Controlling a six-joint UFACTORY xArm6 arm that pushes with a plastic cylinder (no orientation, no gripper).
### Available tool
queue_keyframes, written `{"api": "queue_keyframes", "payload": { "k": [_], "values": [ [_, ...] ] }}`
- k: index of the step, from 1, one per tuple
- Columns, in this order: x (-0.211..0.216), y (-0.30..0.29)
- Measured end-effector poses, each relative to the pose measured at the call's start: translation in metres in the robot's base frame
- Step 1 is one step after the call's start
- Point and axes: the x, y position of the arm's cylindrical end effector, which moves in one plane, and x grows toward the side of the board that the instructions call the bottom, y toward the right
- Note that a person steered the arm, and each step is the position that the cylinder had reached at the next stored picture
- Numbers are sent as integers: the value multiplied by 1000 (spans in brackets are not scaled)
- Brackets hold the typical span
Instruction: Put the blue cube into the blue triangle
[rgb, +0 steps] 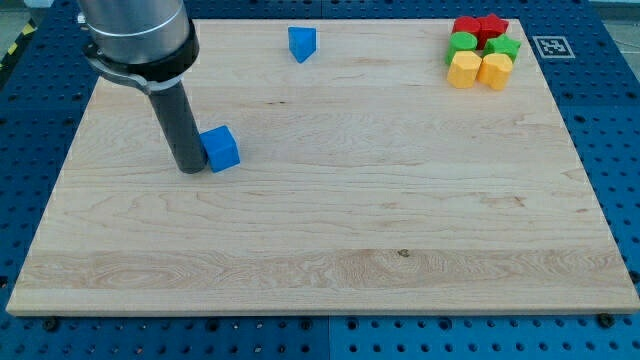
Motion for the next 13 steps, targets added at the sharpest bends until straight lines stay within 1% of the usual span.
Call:
{"api": "queue_keyframes", "payload": {
  "k": [4, 6, 11, 13],
  "values": [
    [0, 12],
    [0, 31],
    [-16, 36],
    [-16, 80]
  ]
}}
